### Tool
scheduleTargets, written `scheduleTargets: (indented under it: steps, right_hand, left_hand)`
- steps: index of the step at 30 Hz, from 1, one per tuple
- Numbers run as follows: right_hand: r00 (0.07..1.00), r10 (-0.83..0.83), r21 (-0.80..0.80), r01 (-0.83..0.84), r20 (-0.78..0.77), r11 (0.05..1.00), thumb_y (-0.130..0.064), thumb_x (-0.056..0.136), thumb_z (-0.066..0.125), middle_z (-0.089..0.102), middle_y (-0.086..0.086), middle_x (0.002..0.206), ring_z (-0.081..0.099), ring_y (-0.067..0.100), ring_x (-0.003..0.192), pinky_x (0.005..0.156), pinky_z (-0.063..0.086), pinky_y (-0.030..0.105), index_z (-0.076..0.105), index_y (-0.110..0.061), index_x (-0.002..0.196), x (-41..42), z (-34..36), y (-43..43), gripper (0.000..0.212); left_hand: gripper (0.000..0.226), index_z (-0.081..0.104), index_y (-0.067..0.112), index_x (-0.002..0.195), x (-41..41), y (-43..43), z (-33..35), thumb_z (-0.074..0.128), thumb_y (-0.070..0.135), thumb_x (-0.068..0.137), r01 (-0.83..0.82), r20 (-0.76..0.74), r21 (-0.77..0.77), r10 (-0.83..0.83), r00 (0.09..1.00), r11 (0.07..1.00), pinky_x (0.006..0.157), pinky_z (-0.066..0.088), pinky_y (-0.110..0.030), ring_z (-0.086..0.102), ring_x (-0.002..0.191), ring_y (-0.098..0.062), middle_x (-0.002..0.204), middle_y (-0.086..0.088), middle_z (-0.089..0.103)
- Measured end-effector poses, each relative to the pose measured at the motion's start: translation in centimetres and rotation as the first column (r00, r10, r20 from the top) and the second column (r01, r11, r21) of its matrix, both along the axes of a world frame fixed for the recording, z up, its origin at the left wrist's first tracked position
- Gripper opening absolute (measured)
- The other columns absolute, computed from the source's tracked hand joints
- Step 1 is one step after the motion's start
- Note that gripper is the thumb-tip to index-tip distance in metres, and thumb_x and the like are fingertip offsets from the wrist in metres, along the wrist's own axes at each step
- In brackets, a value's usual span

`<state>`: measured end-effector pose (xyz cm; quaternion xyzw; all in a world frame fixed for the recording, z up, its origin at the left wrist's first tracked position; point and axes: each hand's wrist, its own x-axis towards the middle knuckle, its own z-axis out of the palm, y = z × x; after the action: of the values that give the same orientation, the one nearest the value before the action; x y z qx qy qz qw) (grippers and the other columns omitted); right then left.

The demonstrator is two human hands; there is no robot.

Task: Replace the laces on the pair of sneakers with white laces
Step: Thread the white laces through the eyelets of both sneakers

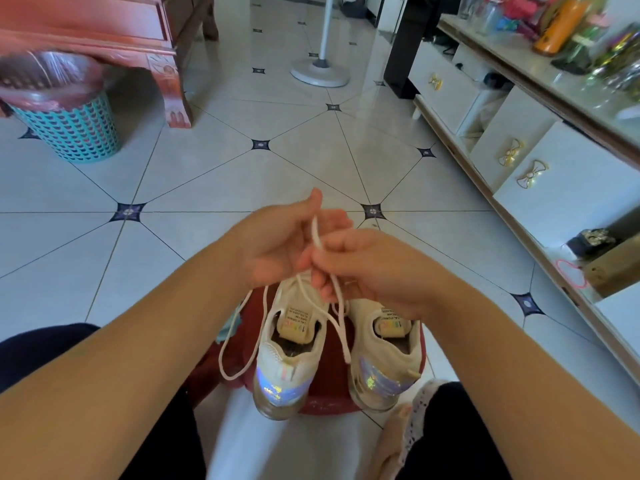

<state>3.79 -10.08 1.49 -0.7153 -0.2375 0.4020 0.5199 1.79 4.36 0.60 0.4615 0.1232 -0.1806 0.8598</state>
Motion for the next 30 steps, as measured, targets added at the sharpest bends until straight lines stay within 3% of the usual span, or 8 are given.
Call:
scheduleTargets:
  steps: [4, 7, 11, 13, 17, 21, 24, 30]
  right_hand:
    - [0.919, 0.134, -0.417, 0.035, 0.370, 0.908, -0.029, 0.088, 0.059, 0.068, 0.013, 0.095, 0.060, 0.017, 0.082, 0.086, 0.048, 0.041, 0.071, -0.012, 0.092, 0.9, -1.0, -0.8, 0.021]
    - [0.828, -0.195, -0.226, 0.357, 0.526, 0.906, -0.026, 0.086, 0.062, 0.063, -0.004, 0.107, 0.059, 0.004, 0.092, 0.085, 0.050, 0.026, 0.058, -0.025, 0.117, 2.4, -0.6, -1.4, 0.031]
    - [0.856, -0.106, -0.084, 0.171, 0.506, 0.982, -0.023, 0.084, 0.067, 0.059, -0.015, 0.112, 0.056, 0.001, 0.102, 0.086, 0.047, 0.020, 0.056, -0.032, 0.117, 2.4, -0.8, -0.3, 0.036]
    - [0.857, -0.035, -0.155, 0.133, 0.513, 0.979, -0.023, 0.089, 0.059, 0.066, -0.012, 0.097, 0.059, 0.001, 0.094, 0.084, 0.047, 0.023, 0.065, -0.028, 0.093, 2.0, -1.1, 0.1, 0.009]
    - [0.822, -0.059, -0.297, 0.270, 0.566, 0.916, -0.022, 0.094, 0.048, 0.067, -0.008, 0.075, 0.057, -0.002, 0.060, 0.062, 0.045, 0.025, 0.064, -0.023, 0.083, 3.6, -0.8, -1.6, 0.020]
    - [0.824, -0.169, -0.298, 0.375, 0.540, 0.878, -0.021, 0.095, 0.046, 0.066, -0.004, 0.072, 0.060, 0.005, 0.070, 0.073, 0.047, 0.022, 0.063, -0.024, 0.080, 5.2, -0.6, -4.8, 0.023]
    - [0.820, -0.216, -0.323, 0.431, 0.530, 0.842, -0.020, 0.096, 0.045, 0.064, 0.000, 0.072, 0.061, 0.010, 0.070, 0.070, 0.050, 0.023, 0.063, -0.021, 0.081, 5.9, -0.9, -6.4, 0.023]
    - [0.780, -0.164, -0.318, 0.425, 0.604, 0.847, -0.028, 0.095, 0.046, 0.055, -0.004, 0.065, 0.048, 0.007, 0.056, 0.056, 0.044, 0.021, 0.061, -0.033, 0.077, 5.1, -1.6, -6.1, 0.024]
  left_hand:
    - [0.025, 0.059, 0.006, 0.092, 0.4, 1.8, 1.1, 0.039, 0.019, 0.097, -0.108, 0.066, 0.022, 0.106, 0.992, 0.994, 0.037, 0.033, -0.013, 0.034, 0.038, -0.001, 0.052, 0.006, 0.044]
    - [0.026, 0.061, 0.006, 0.092, -0.3, 2.0, 1.6, 0.042, 0.024, 0.090, 0.114, 0.180, 0.280, -0.169, 0.969, 0.953, 0.038, 0.019, -0.015, 0.023, 0.038, -0.003, 0.051, 0.005, 0.039]
    - [0.029, 0.068, 0.011, 0.083, -1.1, 1.0, 2.0, 0.048, 0.031, 0.077, 0.279, 0.246, 0.449, -0.417, 0.875, 0.849, 0.039, 0.017, -0.017, 0.020, 0.040, -0.005, 0.049, 0.004, 0.037]
    - [0.027, 0.068, 0.013, 0.080, -1.0, 1.4, 2.2, 0.047, 0.030, 0.080, 0.216, 0.277, 0.442, -0.362, 0.890, 0.870, 0.040, 0.015, -0.019, 0.020, 0.040, -0.005, 0.049, 0.005, 0.037]
    - [0.028, 0.060, 0.011, 0.080, -0.1, 4.8, 2.3, 0.040, 0.022, 0.096, -0.147, 0.230, 0.424, 0.050, 0.972, 0.894, 0.037, 0.015, -0.015, 0.019, 0.038, -0.004, 0.047, 0.008, 0.035]
    - [0.032, 0.061, 0.012, 0.075, -0.1, 7.5, 1.6, 0.042, 0.025, 0.097, -0.322, 0.133, 0.635, 0.311, 0.941, 0.703, 0.036, 0.020, -0.016, 0.024, 0.040, -0.007, 0.046, 0.006, 0.039]
    - [0.032, 0.063, 0.012, 0.073, 0.0, 7.9, 1.1, 0.043, 0.023, 0.096, -0.256, 0.130, 0.885, 0.322, 0.938, 0.388, 0.049, 0.032, -0.023, 0.037, 0.051, -0.013, 0.060, 0.000, 0.047]
    - [0.035, 0.056, 0.012, 0.119, 0.1, 4.7, -1.5, 0.051, 0.033, 0.092, -0.034, 0.006, 0.984, -0.158, 0.987, -0.176, 0.092, 0.039, -0.034, 0.053, 0.106, -0.024, 0.115, -0.008, 0.061]
